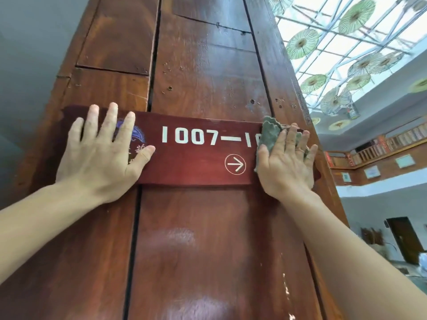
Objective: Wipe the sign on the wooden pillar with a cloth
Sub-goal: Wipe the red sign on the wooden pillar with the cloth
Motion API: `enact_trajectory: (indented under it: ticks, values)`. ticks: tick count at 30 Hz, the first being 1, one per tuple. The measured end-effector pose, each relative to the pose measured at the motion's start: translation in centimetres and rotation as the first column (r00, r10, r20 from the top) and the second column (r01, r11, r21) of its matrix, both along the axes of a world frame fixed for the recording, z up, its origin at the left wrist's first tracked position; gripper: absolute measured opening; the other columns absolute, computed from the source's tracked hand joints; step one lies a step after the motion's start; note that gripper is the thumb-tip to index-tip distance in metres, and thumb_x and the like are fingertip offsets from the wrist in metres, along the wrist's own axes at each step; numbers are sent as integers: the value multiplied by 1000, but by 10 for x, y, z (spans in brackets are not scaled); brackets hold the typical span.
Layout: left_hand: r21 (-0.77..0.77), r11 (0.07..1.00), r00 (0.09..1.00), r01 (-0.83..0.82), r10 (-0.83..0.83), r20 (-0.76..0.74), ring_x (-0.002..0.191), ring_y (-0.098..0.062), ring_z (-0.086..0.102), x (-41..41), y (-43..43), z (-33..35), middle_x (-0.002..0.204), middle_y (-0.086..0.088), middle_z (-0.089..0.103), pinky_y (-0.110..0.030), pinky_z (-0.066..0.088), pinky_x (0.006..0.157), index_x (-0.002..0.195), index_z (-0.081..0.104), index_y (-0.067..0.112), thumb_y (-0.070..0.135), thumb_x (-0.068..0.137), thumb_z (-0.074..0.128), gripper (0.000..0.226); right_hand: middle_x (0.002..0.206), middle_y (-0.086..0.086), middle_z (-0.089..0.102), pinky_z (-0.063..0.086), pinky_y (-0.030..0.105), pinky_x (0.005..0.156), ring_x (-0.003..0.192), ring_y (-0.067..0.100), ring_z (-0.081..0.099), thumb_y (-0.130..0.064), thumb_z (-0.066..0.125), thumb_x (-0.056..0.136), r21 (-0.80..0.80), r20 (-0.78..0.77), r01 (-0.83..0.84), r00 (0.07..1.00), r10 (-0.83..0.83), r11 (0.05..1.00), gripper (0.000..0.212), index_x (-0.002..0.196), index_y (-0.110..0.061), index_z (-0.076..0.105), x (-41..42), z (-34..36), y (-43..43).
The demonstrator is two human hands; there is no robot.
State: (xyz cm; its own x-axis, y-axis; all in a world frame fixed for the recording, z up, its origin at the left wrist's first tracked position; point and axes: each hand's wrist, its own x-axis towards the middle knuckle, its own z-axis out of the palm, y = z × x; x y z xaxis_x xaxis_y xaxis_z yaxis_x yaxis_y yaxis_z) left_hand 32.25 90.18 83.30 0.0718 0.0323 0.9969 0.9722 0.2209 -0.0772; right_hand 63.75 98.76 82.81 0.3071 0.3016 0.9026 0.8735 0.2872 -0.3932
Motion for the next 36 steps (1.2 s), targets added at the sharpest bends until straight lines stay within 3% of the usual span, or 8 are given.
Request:
enact_trajectory:
  ticks: [6,10,15,19,23,29,33,36]
  values:
    - [46,998,999,46,-46,-9,155,-39,14,2,-2,-2,168,-18,20,-55,15,123,160,18,15,49,95,13,74,170,1,-4,-14,43,124,154,23,-20,-51,8,99,271,508,-296,852,125,916,71,160,-14,6,-156,-27,-41]
    - [74,995,997,72,-72,7,152,-43,21,-3,1,0,164,-23,27,-57,19,121,158,21,7,44,95,19,73,170,-6,9,-2,43,126,156,21,-6,-52,15,100,304,632,-294,774,39,906,68,160,-20,16,-133,-22,-35]
    - [97,995,999,37,-37,-4,148,-49,26,2,4,2,160,-29,32,-60,22,117,154,34,10,54,96,22,74,170,-3,-11,-5,42,126,154,16,-18,-53,4,100,50,177,-57,983,47,997,70,161,-19,-5,50,-7,19]
    - [115,993,999,39,-39,1,149,-48,24,5,5,1,160,-28,32,-60,20,118,154,35,12,56,96,21,74,171,3,-6,-2,49,126,155,28,-12,-50,13,103,23,-100,-113,988,114,993,68,160,-16,-3,52,0,21]
    - [131,990,998,55,-55,-10,149,-48,24,3,5,1,160,-29,32,-61,20,118,153,37,10,51,96,23,71,170,-4,-7,-5,46,126,155,23,-15,-48,13,105,208,234,-117,970,67,971,63,161,-22,-1,-49,0,-8]
    - [136,987,996,86,-80,-43,149,-45,27,-7,7,1,161,-25,33,-60,21,118,153,37,11,47,99,22,66,166,-13,25,13,45,122,154,25,18,-48,26,101,229,743,-428,657,127,874,57,155,-32,32,-106,-18,-34]
    - [131,989,997,70,-65,-39,148,-47,27,-6,9,1,160,-27,34,-61,21,117,152,36,9,54,98,22,72,168,-20,6,5,48,126,156,15,-2,-50,26,105,165,343,-220,927,153,962,54,158,-43,16,16,3,2]
    - [140,988,998,60,-59,-10,150,-46,24,1,8,-1,161,-27,32,-59,19,119,154,34,9,58,98,20,76,170,-9,-8,-2,47,126,155,21,-12,-45,15,106,20,4,-83,997,83,996,58,160,-32,1,46,4,14]
